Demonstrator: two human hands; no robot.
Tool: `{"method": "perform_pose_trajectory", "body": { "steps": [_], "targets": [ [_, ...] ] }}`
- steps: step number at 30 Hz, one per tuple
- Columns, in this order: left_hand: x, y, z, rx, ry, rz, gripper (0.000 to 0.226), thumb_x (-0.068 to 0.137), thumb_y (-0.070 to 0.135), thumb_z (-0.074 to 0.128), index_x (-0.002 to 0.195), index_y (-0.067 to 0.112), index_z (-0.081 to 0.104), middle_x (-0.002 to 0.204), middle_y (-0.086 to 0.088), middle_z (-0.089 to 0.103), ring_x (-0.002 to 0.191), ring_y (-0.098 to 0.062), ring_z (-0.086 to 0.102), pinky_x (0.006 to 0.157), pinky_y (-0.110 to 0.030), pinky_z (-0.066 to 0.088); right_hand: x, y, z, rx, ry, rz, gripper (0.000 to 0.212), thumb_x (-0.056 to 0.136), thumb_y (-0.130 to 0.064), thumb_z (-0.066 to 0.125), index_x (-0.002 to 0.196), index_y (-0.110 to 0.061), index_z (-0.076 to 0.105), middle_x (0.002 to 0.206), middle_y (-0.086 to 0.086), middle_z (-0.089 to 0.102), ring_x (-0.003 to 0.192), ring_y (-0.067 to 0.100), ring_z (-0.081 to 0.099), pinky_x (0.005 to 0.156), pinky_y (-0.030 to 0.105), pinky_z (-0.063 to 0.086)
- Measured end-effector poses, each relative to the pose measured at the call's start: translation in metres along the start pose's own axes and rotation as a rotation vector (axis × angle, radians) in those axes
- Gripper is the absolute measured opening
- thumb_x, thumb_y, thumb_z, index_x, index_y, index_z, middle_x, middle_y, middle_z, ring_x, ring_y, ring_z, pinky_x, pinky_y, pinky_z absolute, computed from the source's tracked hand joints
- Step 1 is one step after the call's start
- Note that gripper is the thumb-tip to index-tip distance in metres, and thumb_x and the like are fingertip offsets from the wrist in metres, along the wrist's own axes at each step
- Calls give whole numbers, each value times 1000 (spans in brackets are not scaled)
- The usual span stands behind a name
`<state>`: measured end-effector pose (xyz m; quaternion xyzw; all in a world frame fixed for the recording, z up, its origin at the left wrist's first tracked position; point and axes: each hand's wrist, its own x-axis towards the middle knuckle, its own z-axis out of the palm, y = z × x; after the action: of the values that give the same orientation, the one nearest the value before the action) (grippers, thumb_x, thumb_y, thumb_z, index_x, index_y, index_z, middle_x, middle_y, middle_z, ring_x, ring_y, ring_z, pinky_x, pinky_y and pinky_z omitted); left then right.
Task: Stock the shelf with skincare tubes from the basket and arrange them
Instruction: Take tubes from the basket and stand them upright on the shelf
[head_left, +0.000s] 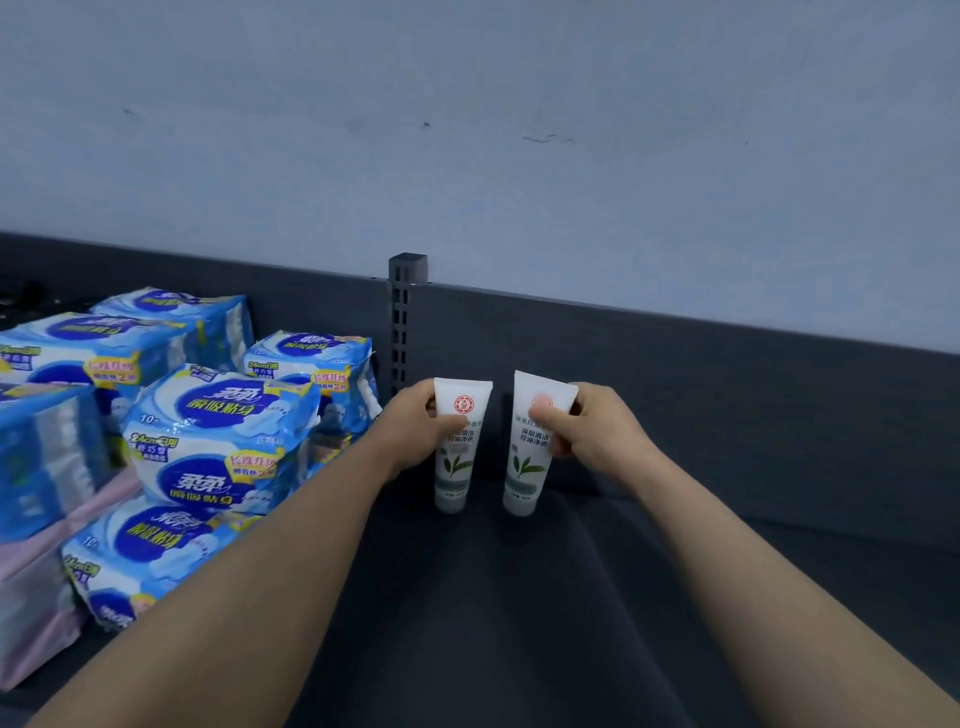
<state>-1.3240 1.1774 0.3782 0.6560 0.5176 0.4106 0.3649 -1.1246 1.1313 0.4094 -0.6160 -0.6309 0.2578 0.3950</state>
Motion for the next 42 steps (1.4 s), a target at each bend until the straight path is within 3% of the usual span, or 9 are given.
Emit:
{"method": "perform_pose_trajectory", "body": {
  "steps": [7, 14, 21, 25, 29, 33, 37, 40, 42],
  "targets": [
    [3, -5, 2, -93, -48, 21, 36, 87, 5, 64, 121, 13, 56, 105, 4, 68, 91, -1, 63, 67, -13, 49, -1, -4, 9, -29, -29, -23, 20, 90, -26, 62, 88, -5, 60, 63, 7, 63, 57, 17, 57, 65, 37, 52],
    [-5, -3, -4, -64, -40, 58, 45, 89, 3, 59, 132, 11, 49, 118, -2, 63, 107, -11, 60, 88, -24, 51, -12, -11, 19, -39, -63, -36, 19, 91, -26, 62, 77, -15, 56, 62, 4, 61, 52, 13, 53, 50, 24, 44],
    [-30, 8, -17, 423, 239, 232, 51, 93, 20, 51, 142, 16, 37, 140, -6, 42, 129, -22, 40, 105, -35, 36, -19, -17, 39, 1, -77, -56, 22, 91, -24, 61, 73, -15, 52, 62, 1, 59, 44, 4, 51, 40, 13, 39],
    [-44, 9, -20, 651, 304, 332, 53, 92, 22, 54, 142, 12, 38, 137, -9, 44, 123, -28, 43, 101, -41, 38, -20, -16, 50, 18, -90, -61, 18, 92, -23, 60, 79, -14, 52, 66, 0, 58, 48, 5, 52, 39, 9, 36],
    [-54, 8, -23, 790, 381, 402, 53, 86, 21, 60, 136, 7, 47, 127, -13, 54, 114, -33, 52, 92, -46, 45, -18, -13, 53, -17, -104, -78, 14, 92, -26, 60, 92, -13, 57, 70, -2, 60, 56, 7, 54, 52, 18, 42],
    [-60, 8, -25, 860, 410, 419, 52, 82, 19, 66, 130, 4, 52, 119, -16, 59, 105, -35, 57, 86, -46, 48, -20, -8, 51, -60, -83, -88, 17, 87, -29, 65, 97, -20, 55, 90, -6, 62, 77, 6, 58, 62, 21, 45],
    [-69, 14, -24, 899, 416, 424, 53, 80, 20, 65, 129, 3, 53, 118, -17, 59, 103, -37, 58, 84, -46, 48, -30, -8, 45, -116, -22, -102, 38, 81, -43, 68, 111, -26, 52, 103, -8, 60, 93, 9, 59, 81, 34, 53],
    [-76, 27, -26, 913, 417, 395, 53, 86, 25, 58, 135, 7, 47, 126, -14, 55, 113, -35, 52, 91, -45, 43, -40, -15, 36, -248, 58, -167, 64, 84, -51, 60, 137, -21, 40, 135, -3, 49, 123, 17, 45, 102, 37, 41],
    [-83, 35, -30, 916, 425, 380, 55, 89, 27, 56, 139, 10, 42, 132, -11, 51, 119, -33, 46, 97, -44, 38, -48, -23, 29, -291, 108, -242, 66, 88, -47, 57, 143, -17, 34, 144, -2, 41, 134, 18, 34, 109, 34, 32]
  ]
}}
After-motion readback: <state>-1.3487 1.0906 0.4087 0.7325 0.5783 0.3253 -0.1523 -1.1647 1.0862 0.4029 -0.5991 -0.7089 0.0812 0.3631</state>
